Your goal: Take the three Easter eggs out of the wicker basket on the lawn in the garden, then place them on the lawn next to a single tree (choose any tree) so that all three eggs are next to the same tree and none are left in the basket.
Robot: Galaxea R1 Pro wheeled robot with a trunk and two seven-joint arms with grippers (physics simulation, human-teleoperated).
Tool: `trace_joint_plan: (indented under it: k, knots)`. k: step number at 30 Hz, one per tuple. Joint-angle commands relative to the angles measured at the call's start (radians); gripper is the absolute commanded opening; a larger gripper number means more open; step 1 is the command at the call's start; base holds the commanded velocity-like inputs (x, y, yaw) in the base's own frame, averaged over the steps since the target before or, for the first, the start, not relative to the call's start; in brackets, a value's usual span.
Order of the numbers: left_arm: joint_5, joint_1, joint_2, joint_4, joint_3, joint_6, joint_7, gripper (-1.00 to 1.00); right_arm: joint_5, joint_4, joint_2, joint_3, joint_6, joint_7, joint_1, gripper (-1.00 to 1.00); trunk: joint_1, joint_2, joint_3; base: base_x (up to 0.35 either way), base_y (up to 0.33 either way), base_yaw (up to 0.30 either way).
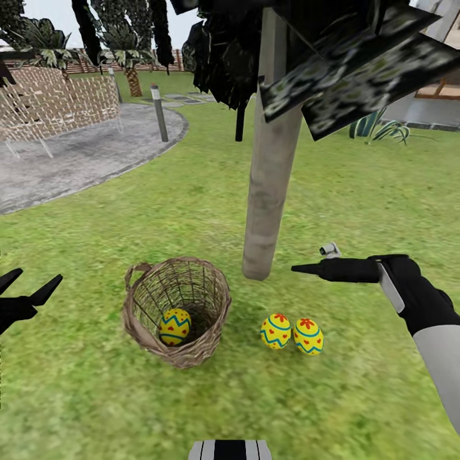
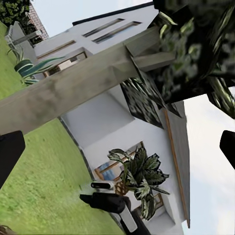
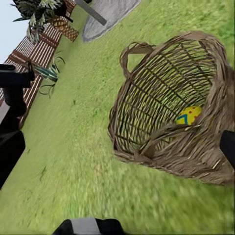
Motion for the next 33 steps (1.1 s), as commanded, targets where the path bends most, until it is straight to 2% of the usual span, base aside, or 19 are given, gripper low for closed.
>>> trace_joint_plan:
  k: [1, 4, 6, 7, 14, 33]
  knots:
    - [0.000, -0.001, 0.000, 0.000, 0.000, 0.003, -0.003, 1.00, -0.006, -0.001, -0.001, 0.006, 0.008, -0.014, 0.000, 1.00, 0.000, 0.000, -0.001, 0.000, 0.000, 0.128]
    - [0.000, -0.001, 0.000, 0.000, 0.000, 0.003, -0.003, 1.00, -0.007, -0.001, 0.000, 0.023, 0.008, -0.040, 0.000, 1.00, 0.000, 0.000, -0.001, 0.000, 0.000, 0.210]
    - [0.001, -0.001, -0.002, 0.000, 0.000, 0.003, -0.003, 1.00, -0.003, -0.001, 0.004, 0.059, 0.008, -0.056, 0.000, 1.00, 0.000, 0.000, -0.001, 0.000, 0.000, 0.274]
    - [0.001, -0.001, -0.003, 0.000, 0.000, 0.003, -0.003, 1.00, -0.002, -0.001, 0.005, 0.064, 0.008, -0.065, 0.000, 1.00, 0.000, 0.000, -0.001, 0.000, 0.000, 0.287]
    - [0.001, -0.001, -0.007, 0.000, -0.005, 0.004, -0.003, 1.00, -0.004, -0.001, 0.007, 0.069, 0.007, -0.136, 0.000, 1.00, 0.000, 0.000, -0.001, 0.000, 0.000, 0.291]
    - [0.001, 0.000, -0.010, -0.001, -0.007, 0.004, -0.004, 1.00, -0.004, -0.001, 0.016, 0.070, 0.007, -0.142, 0.000, 1.00, 0.000, 0.000, -0.001, 0.000, 0.000, 0.292]
